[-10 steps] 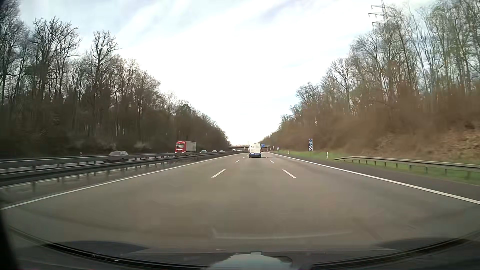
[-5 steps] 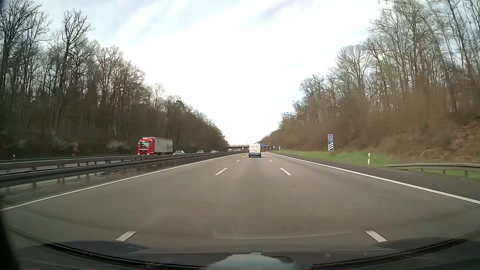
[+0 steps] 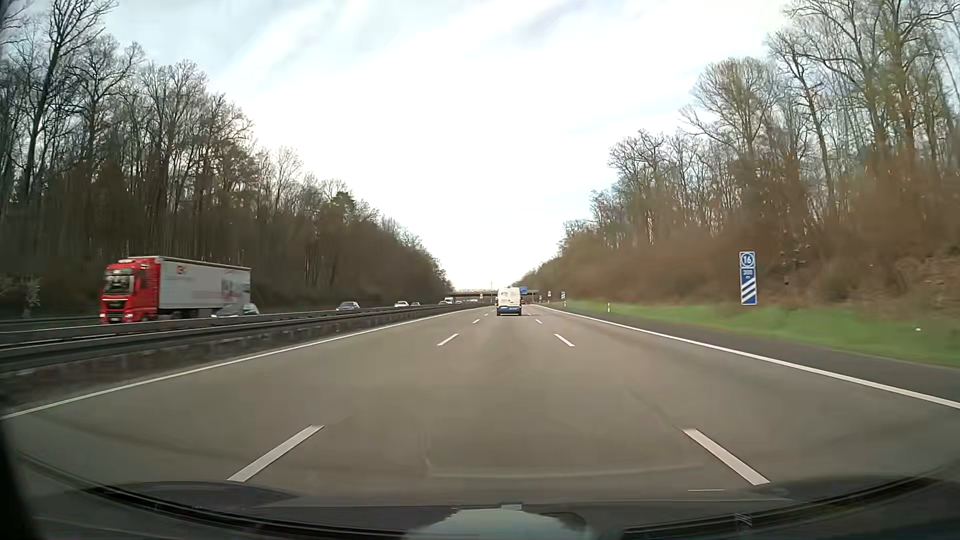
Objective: Follow the waypoints while adhering to traffic rules and regulations
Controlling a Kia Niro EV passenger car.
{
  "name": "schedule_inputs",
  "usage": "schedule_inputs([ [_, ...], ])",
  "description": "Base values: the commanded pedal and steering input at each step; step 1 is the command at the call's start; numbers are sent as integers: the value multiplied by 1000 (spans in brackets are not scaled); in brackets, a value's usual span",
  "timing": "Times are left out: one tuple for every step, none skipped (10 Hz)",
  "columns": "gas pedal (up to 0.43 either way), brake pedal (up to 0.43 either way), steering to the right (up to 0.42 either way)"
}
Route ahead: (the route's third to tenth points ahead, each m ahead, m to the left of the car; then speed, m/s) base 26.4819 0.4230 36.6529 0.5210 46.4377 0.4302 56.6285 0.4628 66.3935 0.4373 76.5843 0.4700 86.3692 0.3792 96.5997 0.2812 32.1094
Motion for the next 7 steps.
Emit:
schedule_inputs([
  [118,0,0],
  [118,0,0],
  [118,0,0],
  [118,0,0],
  [118,0,0],
  [118,0,0],
  [118,0,0],
])
